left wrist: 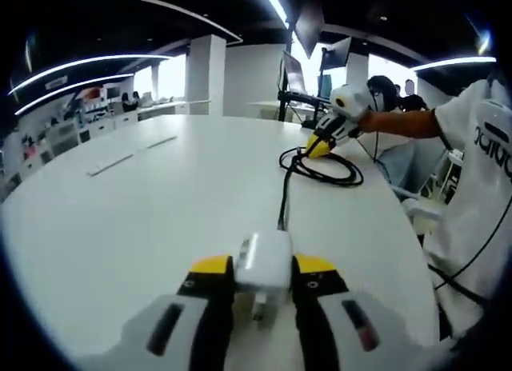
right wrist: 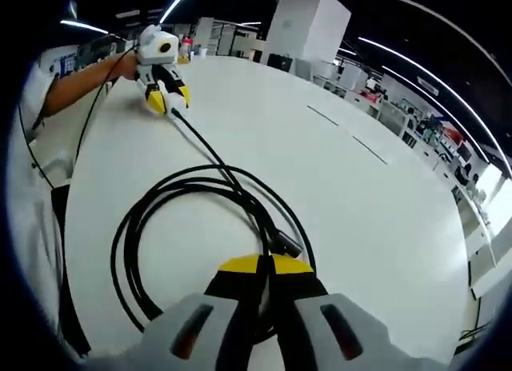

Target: Plug the desk Type‑C cable into the charger adapter.

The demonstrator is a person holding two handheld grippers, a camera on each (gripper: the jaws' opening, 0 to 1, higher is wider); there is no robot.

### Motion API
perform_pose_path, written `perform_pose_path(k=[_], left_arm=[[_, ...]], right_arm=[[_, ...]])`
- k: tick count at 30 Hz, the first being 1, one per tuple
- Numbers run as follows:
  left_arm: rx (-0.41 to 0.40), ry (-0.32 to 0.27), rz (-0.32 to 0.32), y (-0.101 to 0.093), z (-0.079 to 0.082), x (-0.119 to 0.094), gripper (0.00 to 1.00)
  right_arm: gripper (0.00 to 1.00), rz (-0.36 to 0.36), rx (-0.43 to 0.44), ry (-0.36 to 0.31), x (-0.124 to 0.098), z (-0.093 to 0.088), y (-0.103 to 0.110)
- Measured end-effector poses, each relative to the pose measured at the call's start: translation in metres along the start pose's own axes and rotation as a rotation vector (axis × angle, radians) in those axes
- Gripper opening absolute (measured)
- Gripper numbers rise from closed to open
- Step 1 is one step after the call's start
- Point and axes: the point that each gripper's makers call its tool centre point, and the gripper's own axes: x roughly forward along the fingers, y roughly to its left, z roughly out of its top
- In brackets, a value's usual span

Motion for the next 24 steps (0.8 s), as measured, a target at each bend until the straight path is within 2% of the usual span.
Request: perform_pose_path(k=[6,14,16,24], left_arm=[[0.006,0.005,0.004,0.007,0.004,0.006,0.27],[-0.028,-0.041,0.036,0.005,0.012,0.015,0.27],[-0.028,-0.041,0.041,0.010,0.012,0.016,0.27],[-0.020,-0.039,0.041,-0.001,0.013,0.019,0.27]], right_arm=[[0.02,-0.017,-0.020,0.017,0.005,0.002,-0.010],[0.02,-0.047,-0.011,0.014,0.016,0.006,-0.023],[0.02,-0.051,-0.011,0.015,0.018,0.007,-0.025],[0.02,-0.056,-0.004,0.010,0.018,0.007,-0.028]])
